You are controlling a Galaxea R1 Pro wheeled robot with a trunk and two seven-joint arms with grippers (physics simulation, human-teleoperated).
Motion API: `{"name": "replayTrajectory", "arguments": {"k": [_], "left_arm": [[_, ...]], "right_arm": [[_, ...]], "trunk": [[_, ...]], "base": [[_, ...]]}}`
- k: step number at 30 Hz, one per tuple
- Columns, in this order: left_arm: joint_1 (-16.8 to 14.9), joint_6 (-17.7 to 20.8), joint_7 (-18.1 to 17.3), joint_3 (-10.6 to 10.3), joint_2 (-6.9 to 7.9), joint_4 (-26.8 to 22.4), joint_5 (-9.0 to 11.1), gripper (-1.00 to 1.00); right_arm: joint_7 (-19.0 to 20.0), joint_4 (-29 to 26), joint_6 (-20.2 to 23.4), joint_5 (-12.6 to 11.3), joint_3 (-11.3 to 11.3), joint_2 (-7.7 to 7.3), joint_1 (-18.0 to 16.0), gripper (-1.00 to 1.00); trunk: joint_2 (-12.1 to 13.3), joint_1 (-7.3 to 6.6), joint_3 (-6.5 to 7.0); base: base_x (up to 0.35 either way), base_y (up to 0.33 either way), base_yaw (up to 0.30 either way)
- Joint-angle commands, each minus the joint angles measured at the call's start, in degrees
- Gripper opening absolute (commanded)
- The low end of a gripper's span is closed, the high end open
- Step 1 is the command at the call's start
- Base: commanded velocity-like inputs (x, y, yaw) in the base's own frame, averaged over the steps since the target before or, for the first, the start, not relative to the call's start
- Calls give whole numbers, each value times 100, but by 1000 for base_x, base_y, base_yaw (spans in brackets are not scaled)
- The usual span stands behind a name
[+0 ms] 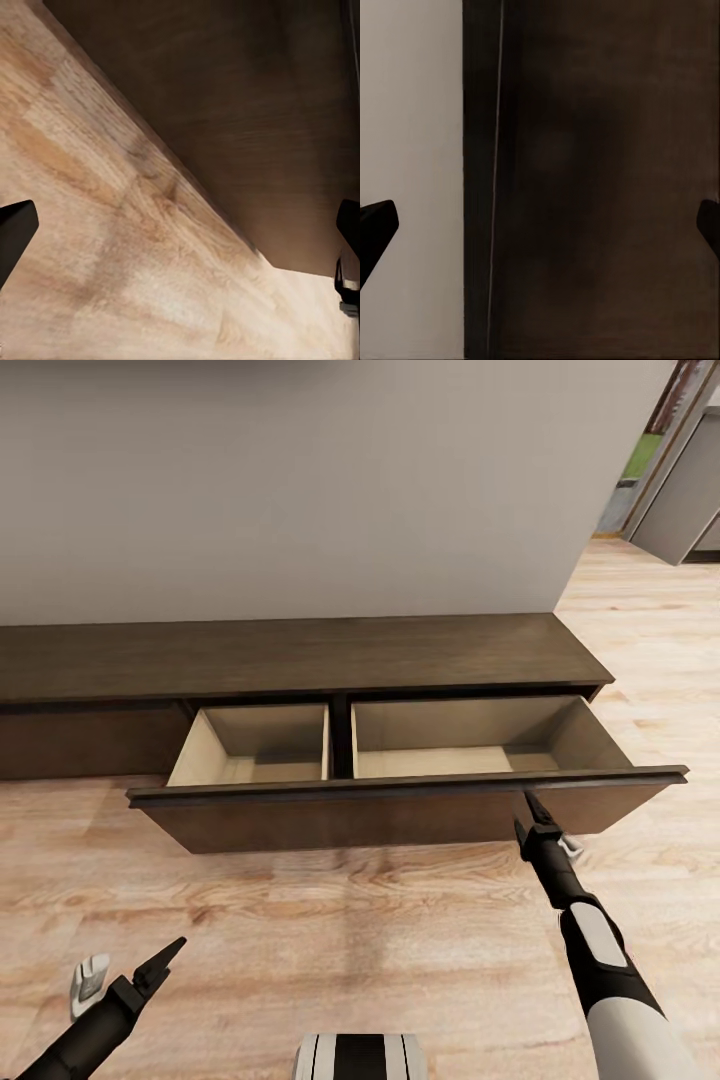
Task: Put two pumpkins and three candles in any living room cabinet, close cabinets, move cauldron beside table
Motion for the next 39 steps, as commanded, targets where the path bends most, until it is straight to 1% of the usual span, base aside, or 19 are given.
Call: {"name": "replayTrajectory", "arguments": {"k": [1,4,10,11,14,15,16,17,18,19,21,22,23,24,25,28,31,35,39], "left_arm": [[0,32,-6,5,-2,46,43,100],[0,-66,-26,5,-2,129,47,100],[0,-188,-32,-3,-2,155,57,100],[0,-197,-17,-4,-2,158,52,100],[0,-204,0,1,-2,173,43,100],[0,-207,4,10,-2,185,41,100],[0,-208,8,16,0,189,40,100],[0,-211,12,21,0,193,37,100],[0,-212,22,26,1,198,35,100],[0,-212,27,29,2,200,33,100],[2,-212,30,18,-3,204,31,100],[8,-212,26,15,-10,205,32,100],[90,-214,37,22,-43,206,30,100],[125,-214,49,32,-47,206,29,100],[186,-213,99,56,-41,175,32,100],[295,-213,327,122,-43,-35,21,100],[357,-220,919,117,-81,-241,-296,100],[379,-275,1487,104,-225,-310,-606,100],[385,-309,1676,118,-340,-316,-715,100]], "right_arm": [[-315,-309,67,-64,-9,27,158,100],[-735,-967,78,-78,-8,107,494,100],[-1050,-3207,143,-40,61,721,1420,100],[-1099,-3739,194,-23,252,837,1661,100],[-1243,-4250,252,53,751,912,1994,100],[-1332,-4446,268,211,1104,927,2207,100],[-1364,-4516,274,339,1265,920,2311,100],[-1390,-4572,278,513,1413,895,2410,100],[-1426,-4652,276,1064,1742,814,2584,100],[-1441,-4680,280,1413,1944,775,2648,100],[-1558,-4750,397,2992,2774,689,2746,100],[-1597,-4760,489,3353,2939,685,2749,100],[-1715,-4781,887,4172,3297,697,2698,100],[-1767,-4784,1047,4374,3398,702,2662,100],[-1905,-4788,1371,4725,3609,710,2570,100],[-2301,-4793,1843,5267,4088,692,2410,100],[-2797,-4794,2074,5600,4548,697,2344,100],[-3110,-4795,2147,5746,5025,681,2334,100],[-3201,-4795,2175,5789,5209,677,2332,100]], "trunk": [[-1,-1,-3],[-1,-1,-3],[-1,-1,-3],[-1,-1,-3],[-1,-1,-3],[-1,-1,-3],[-1,-1,-3],[-1,-1,-3],[-1,-1,-3],[0,-3,19],[3,-8,64],[4,-11,86],[5,-13,108],[7,-16,130],[8,-19,152],[12,-26,219],[16,-34,285],[22,-44,374],[27,-55,462]], "base": [[0,0,0],[-64,-30,0],[-236,-131,0],[-281,-156,0],[-261,-136,0],[-149,-74,0],[-119,-59,0],[-95,-48,0],[-61,-30,0],[-49,-24,0],[-26,-13,0],[-16,-8,0],[-8,-4,0],[-7,-3,0],[-4,-2,0],[-2,-1,0],[0,0,0],[0,0,0],[0,0,0]]}}
